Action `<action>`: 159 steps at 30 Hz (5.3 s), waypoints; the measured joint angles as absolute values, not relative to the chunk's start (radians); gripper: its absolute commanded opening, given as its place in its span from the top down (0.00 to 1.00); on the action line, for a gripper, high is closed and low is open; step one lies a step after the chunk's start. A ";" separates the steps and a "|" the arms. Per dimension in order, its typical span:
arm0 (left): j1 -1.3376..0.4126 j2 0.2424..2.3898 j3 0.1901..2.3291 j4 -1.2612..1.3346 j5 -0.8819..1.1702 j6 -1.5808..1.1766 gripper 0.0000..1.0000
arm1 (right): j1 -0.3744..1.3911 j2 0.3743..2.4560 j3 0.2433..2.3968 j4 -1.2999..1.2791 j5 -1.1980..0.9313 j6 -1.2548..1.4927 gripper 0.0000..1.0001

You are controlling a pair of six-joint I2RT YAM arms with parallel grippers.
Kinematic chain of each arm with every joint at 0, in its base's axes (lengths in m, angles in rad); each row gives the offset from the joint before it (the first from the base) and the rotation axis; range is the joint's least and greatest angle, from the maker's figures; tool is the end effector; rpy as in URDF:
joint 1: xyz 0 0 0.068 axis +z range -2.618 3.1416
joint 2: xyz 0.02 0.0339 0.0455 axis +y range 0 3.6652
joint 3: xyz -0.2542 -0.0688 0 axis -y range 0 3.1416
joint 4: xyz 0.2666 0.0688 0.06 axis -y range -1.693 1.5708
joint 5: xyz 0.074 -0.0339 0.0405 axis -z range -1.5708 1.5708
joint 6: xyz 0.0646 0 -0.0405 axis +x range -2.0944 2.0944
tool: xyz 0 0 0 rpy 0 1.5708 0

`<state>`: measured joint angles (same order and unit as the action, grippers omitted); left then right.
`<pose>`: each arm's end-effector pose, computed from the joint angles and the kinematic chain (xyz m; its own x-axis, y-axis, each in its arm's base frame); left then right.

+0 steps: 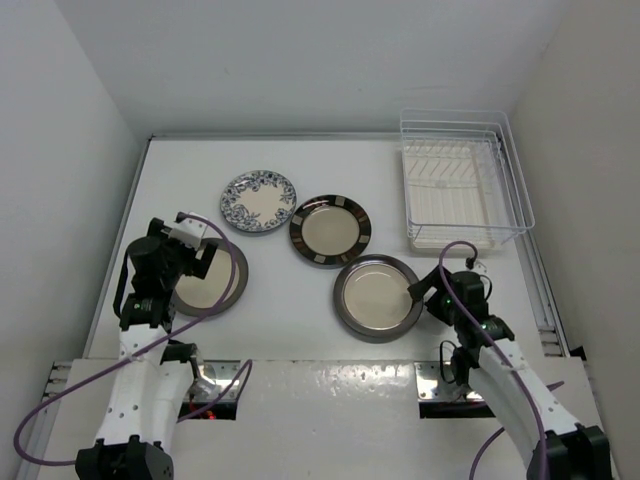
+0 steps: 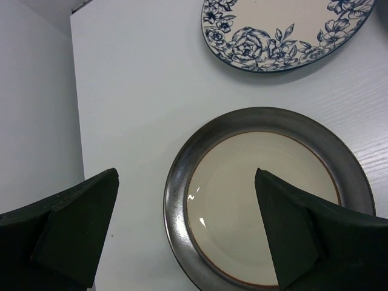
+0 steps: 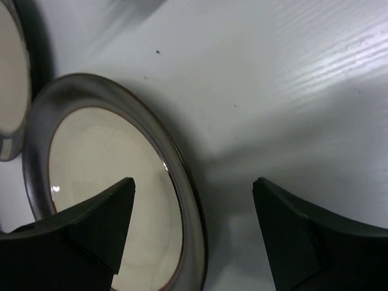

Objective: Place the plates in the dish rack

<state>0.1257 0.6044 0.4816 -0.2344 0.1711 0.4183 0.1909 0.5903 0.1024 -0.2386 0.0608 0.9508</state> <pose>0.2115 0.0156 0.2367 -0.3029 0.3652 -0.8803 0.1726 0.9294 0.3262 0.1735 0.0295 0.0910 -0.4968 0.7314 -0.4672 0.4467 0.6770 0.5849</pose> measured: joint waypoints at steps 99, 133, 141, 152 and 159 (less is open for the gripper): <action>0.131 0.735 0.693 -0.329 0.213 0.414 0.00 | 0.366 0.704 0.472 -0.468 -0.091 0.590 1.00; 0.137 0.724 0.643 -0.329 0.195 0.387 0.00 | 0.230 1.401 1.414 -0.191 0.088 0.161 1.00; 0.153 0.724 0.621 -0.330 0.194 0.379 0.00 | 0.036 1.494 1.522 -0.147 0.131 0.082 1.00; 0.164 0.764 0.616 -0.331 0.195 0.380 0.00 | -0.271 1.543 1.551 -0.132 0.075 -0.001 1.00; 0.166 0.831 0.623 -0.332 0.196 0.381 0.00 | -0.373 1.576 1.538 -0.135 0.035 -0.053 1.00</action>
<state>0.1658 0.8310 0.6231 -0.3321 0.1955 0.3809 -0.3733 1.5761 1.5375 -0.1349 0.0349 -0.0528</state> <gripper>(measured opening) 0.997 0.046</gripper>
